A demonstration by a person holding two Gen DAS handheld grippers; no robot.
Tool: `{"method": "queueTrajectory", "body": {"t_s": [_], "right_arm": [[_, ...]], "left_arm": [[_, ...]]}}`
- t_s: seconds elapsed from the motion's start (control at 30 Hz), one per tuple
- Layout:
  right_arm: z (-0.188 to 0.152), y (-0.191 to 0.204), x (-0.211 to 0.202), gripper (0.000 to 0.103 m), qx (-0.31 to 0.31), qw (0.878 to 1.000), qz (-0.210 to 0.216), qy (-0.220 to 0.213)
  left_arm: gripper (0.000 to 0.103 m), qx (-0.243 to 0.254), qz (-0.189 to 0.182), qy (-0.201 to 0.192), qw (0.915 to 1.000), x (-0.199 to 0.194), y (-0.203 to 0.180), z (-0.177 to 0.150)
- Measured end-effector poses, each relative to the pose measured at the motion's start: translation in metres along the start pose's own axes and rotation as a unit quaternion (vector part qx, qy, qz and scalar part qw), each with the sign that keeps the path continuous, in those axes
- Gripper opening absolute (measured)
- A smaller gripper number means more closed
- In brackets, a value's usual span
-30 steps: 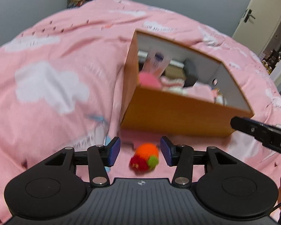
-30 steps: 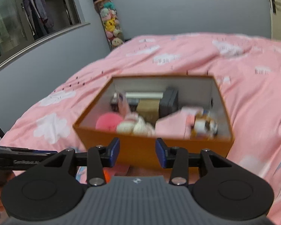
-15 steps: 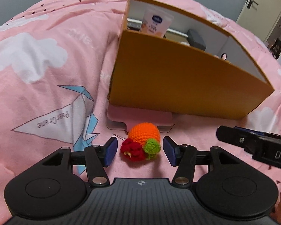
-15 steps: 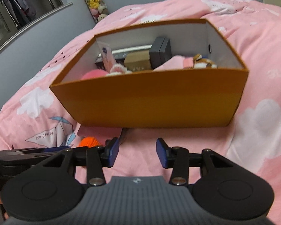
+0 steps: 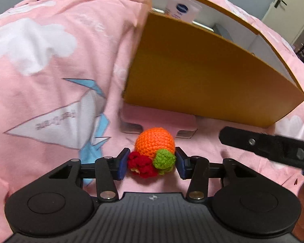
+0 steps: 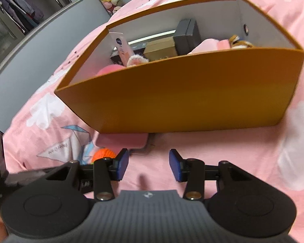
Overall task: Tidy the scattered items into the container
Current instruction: 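Move the left tool to the crocheted fruit toy while the right tool approaches the pink wallet, then close the left tool on the crocheted fruit toy while the right tool grips the pink wallet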
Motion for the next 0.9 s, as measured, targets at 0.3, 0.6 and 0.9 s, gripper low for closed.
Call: {"method": "queueTrajectory", "body": {"t_s": [0.3, 0.6, 0.9], "right_arm": [[-0.004, 0.002, 0.045, 0.048, 0.059, 0.995, 0.038, 0.066], [-0.002, -0.021, 0.067, 0.052, 0.166, 0.981, 0.089, 0.050], [-0.008, -0.021, 0.082, 0.049, 0.186, 0.974, 0.126, 0.025]], "left_arm": [[0.054, -0.013, 0.055, 0.010, 0.9984, -0.009, 0.024, -0.003], [0.054, -0.019, 0.052, 0.009, 0.9984, -0.009, 0.029, -0.004], [0.054, -0.019, 0.052, 0.009, 0.9984, -0.010, 0.028, -0.006]]}}
Point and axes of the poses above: each gripper's, at about its wrist camera, not at the fingertips, and x roughly the way its jaws point, y to its left, z to its top, the point moved 7 cm from there along x, roughly the way its jaws point, and after that the axes turned 5 degrees about x, right-handed, at the moved point
